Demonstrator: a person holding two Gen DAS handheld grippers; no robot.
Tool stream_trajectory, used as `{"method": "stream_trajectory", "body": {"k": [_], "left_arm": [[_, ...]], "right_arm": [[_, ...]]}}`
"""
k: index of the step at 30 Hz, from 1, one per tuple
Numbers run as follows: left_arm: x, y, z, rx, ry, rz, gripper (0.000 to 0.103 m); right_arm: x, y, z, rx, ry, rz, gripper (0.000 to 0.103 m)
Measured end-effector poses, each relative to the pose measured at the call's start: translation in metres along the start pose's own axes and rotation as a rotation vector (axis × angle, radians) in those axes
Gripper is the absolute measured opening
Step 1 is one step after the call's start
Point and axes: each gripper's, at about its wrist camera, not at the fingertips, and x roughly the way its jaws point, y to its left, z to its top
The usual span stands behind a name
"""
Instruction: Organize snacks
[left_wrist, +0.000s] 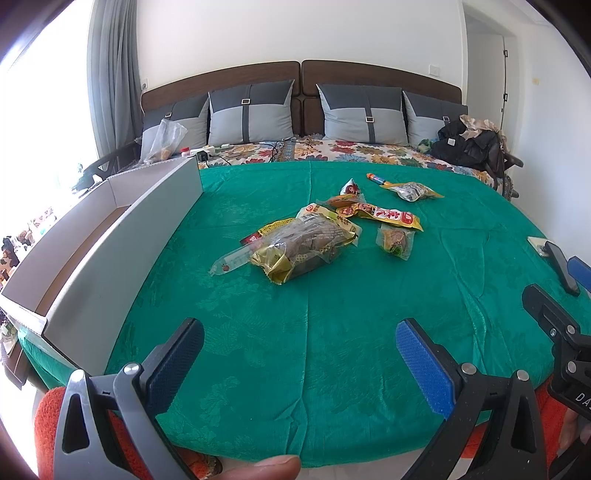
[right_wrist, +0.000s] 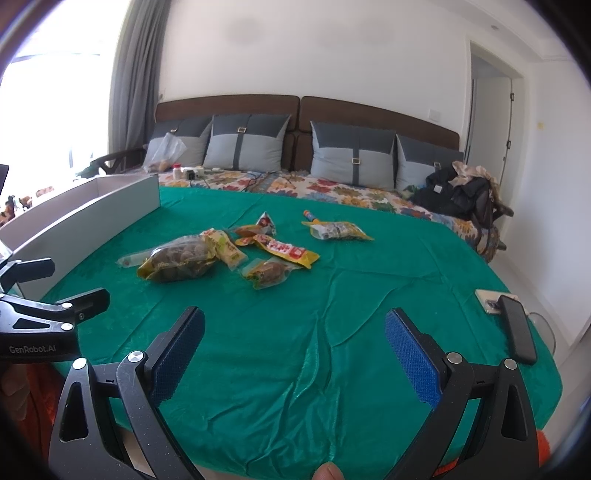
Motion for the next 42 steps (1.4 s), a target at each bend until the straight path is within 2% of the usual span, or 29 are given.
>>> {"method": "stream_trajectory", "body": {"k": [42], "left_arm": [[0.0035,-0.0009,-0.0047,0.015,0.006,0.005,0.103]], "right_arm": [[0.0012,0.0023,-0.0022,-0.001,0.008,0.002,0.1]]}}
